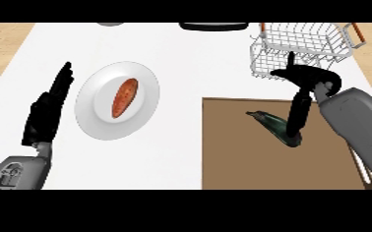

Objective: Pick the eggplant from the tray and place it in the tiered basket

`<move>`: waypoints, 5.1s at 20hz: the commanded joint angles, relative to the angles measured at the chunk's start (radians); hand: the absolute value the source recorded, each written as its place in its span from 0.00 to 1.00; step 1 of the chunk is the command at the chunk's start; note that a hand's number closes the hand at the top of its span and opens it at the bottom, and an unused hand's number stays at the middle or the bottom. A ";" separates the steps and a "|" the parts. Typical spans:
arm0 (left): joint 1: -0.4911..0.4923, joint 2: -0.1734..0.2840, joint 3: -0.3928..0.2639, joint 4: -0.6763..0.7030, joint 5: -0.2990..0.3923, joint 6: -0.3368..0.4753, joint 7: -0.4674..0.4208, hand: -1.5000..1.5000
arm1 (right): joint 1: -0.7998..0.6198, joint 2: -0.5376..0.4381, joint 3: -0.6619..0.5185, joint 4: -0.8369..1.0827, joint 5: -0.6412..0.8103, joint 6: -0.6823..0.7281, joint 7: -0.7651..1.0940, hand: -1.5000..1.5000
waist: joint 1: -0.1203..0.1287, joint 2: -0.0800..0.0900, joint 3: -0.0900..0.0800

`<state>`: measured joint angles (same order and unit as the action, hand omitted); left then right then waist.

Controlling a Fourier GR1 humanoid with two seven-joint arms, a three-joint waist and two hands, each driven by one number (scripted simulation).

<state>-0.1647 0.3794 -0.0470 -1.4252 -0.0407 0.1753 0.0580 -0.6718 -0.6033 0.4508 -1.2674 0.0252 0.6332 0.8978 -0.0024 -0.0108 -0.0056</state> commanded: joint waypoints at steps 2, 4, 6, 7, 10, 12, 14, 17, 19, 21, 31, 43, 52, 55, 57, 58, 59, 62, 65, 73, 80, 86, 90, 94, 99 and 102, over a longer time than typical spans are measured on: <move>0.010 -0.018 0.004 -0.043 -0.018 -0.004 0.024 0.50 | 0.031 0.074 0.023 0.004 0.081 0.021 0.041 0.00 | 0.009 0.010 0.006; 0.028 -0.032 -0.001 -0.041 -0.035 -0.002 0.011 0.50 | 0.058 0.037 -0.028 -0.036 0.047 0.071 0.081 0.00 | 0.004 0.009 0.005; -0.008 -0.020 0.023 -0.001 -0.025 -0.027 0.017 0.50 | 0.107 0.068 -0.007 -0.093 0.057 0.050 0.128 0.00 | -0.001 0.009 0.005; 0.069 -0.015 0.014 -0.079 -0.015 -0.041 0.003 0.50 | 0.082 0.082 -0.002 -0.001 0.106 0.027 0.072 0.00 | 0.011 0.010 0.006; -0.033 -0.032 0.037 -0.032 -0.023 -0.034 0.064 0.50 | 0.069 0.115 -0.027 0.055 0.138 0.037 0.046 0.00 | 0.007 0.012 0.006; 0.057 -0.051 0.021 -0.061 -0.054 -0.022 -0.022 0.50 | 0.100 0.086 -0.058 0.043 0.140 0.067 0.031 0.00 | 0.008 0.011 0.005; 0.011 -0.063 0.013 -0.032 -0.079 -0.013 0.014 0.50 | 0.127 0.143 -0.017 0.056 0.215 0.001 0.005 0.00 | 0.006 0.011 0.006; 0.028 -0.060 0.037 -0.043 -0.071 -0.047 0.006 0.50 | 0.134 0.085 -0.102 0.066 0.226 0.071 -0.061 0.00 | 0.005 0.011 0.006; 0.022 -0.074 0.060 0.013 -0.068 -0.046 -0.034 0.50 | 0.081 0.160 -0.090 0.152 0.267 0.072 -0.058 0.00 | 0.009 0.012 0.006; 0.004 -0.056 0.069 -0.029 -0.083 -0.057 0.029 0.50 | 0.124 0.206 -0.091 0.095 0.284 0.063 -0.009 0.00 | 0.006 0.011 0.006; -0.009 -0.109 0.088 0.009 -0.112 -0.066 -0.014 0.50 | 0.143 0.247 -0.166 0.159 0.371 0.121 -0.068 0.00 | 0.004 0.011 0.006; 0.075 -0.135 0.059 -0.059 -0.143 -0.059 -0.026 0.50 | 0.189 0.234 -0.064 0.168 0.459 0.150 -0.294 1.00 | 0.008 0.011 0.006; 0.038 -0.107 0.096 -0.040 -0.119 -0.090 -0.025 0.50 | 0.088 0.584 -0.111 0.048 0.541 -0.233 -0.018 1.00 | 0.031 0.011 0.005; 0.004 -0.120 0.075 -0.029 -0.128 -0.093 -0.010 0.50 | 0.014 0.598 -0.020 0.028 0.596 -0.448 0.023 1.00 | 0.063 0.016 0.006; -0.029 -0.108 0.079 -0.020 -0.121 -0.110 0.006 0.50 | 0.013 0.600 0.043 0.003 0.614 -0.592 0.045 1.00 | 0.053 0.014 0.006; -0.020 -0.103 0.082 -0.033 -0.118 -0.114 0.024 0.50 | 0.008 0.601 0.038 0.005 0.631 -0.660 0.028 1.00 | 0.051 0.013 0.007; -0.031 -0.107 0.074 -0.034 -0.124 -0.112 0.028 0.50 | -0.052 0.601 0.030 0.000 0.628 -0.715 0.061 1.00 | 0.065 0.015 0.007; -0.036 -0.127 0.073 -0.011 -0.138 -0.084 0.016 0.50 | -0.104 0.602 0.052 -0.062 0.692 -0.868 0.127 1.00 | 0.038 0.009 0.005; -0.042 -0.103 0.102 -0.009 -0.117 -0.103 0.020 0.50 | -0.204 0.603 0.036 -0.033 0.846 -0.941 0.168 1.00 | 0.026 0.008 0.005; -0.020 -0.101 0.118 -0.029 -0.121 -0.098 0.026 0.50 | -0.405 0.562 -0.084 -0.062 0.987 -0.790 0.250 1.00 | 0.003 0.007 0.005; 0.007 -0.133 0.098 -0.013 -0.150 -0.081 0.000 0.50 | -0.464 0.468 -0.223 -0.063 0.919 -0.614 0.146 1.00 | 0.004 0.010 0.005; 0.005 -0.068 0.153 -0.049 -0.102 -0.152 0.016 0.50 | -0.458 0.419 -0.281 0.044 0.905 -0.617 0.015 1.00 | 0.011 0.012 0.005; -0.009 -0.106 0.126 -0.061 -0.117 -0.135 0.044 0.50 | -0.493 0.356 -0.304 0.191 0.946 -0.650 -0.088 1.00 | 0.018 0.014 0.005; 0.019 -0.156 0.083 -0.080 -0.177 -0.072 0.039 0.50 | -0.447 0.274 -0.263 0.201 1.028 -0.621 -0.107 1.00 | 0.010 0.011 0.006; -0.013 -0.144 0.113 0.005 -0.168 -0.082 -0.013 0.50 | -0.450 0.199 -0.268 0.313 1.099 -0.626 -0.155 1.00 | 0.008 0.014 0.005; 0.024 -0.118 0.122 -0.080 -0.135 -0.133 0.029 0.50 | -0.439 0.163 -0.314 0.394 1.096 -0.689 -0.240 1.00 | 0.017 0.014 0.006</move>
<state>-0.1479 0.2560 0.0763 -1.4687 -0.1812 0.0601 0.0628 -1.1408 -0.3907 0.1644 -0.9513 1.0994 0.0026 0.7356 0.0122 0.0025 -0.0005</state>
